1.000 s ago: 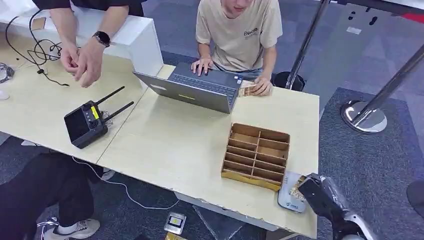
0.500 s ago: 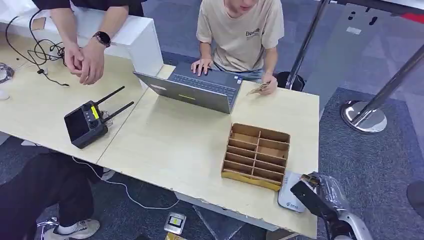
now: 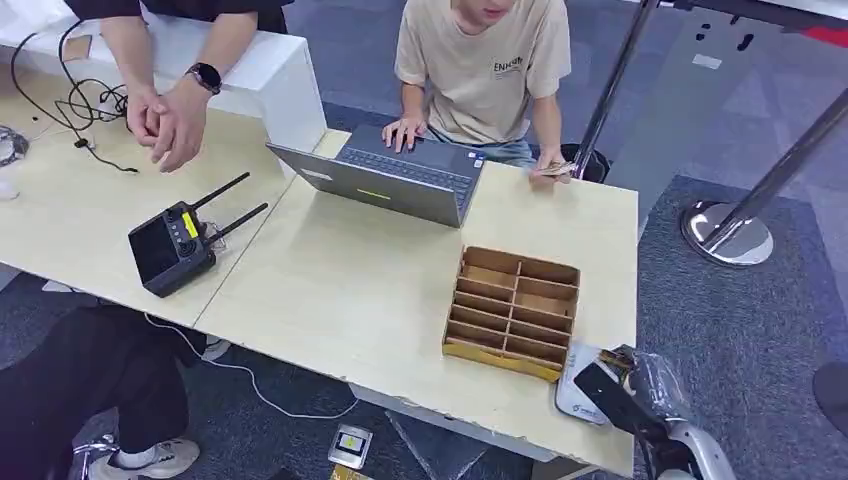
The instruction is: Pass the card to the sensor for recognition and then transmit it.
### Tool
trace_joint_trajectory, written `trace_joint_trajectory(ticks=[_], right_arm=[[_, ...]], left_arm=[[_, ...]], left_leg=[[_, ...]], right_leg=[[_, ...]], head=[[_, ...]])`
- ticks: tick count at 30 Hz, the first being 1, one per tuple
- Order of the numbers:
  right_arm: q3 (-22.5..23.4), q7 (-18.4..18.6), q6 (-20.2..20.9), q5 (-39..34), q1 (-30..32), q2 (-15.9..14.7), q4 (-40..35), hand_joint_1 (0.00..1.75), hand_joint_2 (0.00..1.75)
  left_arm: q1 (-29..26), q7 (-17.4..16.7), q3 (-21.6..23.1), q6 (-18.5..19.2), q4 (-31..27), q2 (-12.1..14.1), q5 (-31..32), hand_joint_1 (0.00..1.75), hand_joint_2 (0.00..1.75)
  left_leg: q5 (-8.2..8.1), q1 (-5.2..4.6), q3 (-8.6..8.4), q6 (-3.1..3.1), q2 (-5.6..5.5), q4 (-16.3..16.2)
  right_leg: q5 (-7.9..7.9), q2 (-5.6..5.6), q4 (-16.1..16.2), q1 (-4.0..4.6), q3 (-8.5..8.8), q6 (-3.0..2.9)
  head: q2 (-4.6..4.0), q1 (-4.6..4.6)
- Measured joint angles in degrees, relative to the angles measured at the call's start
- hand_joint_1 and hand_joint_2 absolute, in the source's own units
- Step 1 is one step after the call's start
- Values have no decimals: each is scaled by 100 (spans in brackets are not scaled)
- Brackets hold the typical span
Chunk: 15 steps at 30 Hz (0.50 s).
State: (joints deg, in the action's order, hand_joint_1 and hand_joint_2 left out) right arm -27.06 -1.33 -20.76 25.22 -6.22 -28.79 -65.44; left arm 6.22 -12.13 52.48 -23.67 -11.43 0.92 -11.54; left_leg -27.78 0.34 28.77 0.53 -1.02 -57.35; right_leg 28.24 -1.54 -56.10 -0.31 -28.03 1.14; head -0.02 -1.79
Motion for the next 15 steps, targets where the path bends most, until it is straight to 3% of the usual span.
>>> trace_joint_trajectory(ticks=[15], right_arm=[[-48,-92,-288,-64,-33,11,36,175,175]], left_arm=[[-2,-57,0,-28,2,0,-24,0,0]], left_leg=[[0,0,-6,0,0,0]], right_leg=[[-1,0,0,0,8,0]], head=[[0,0]])
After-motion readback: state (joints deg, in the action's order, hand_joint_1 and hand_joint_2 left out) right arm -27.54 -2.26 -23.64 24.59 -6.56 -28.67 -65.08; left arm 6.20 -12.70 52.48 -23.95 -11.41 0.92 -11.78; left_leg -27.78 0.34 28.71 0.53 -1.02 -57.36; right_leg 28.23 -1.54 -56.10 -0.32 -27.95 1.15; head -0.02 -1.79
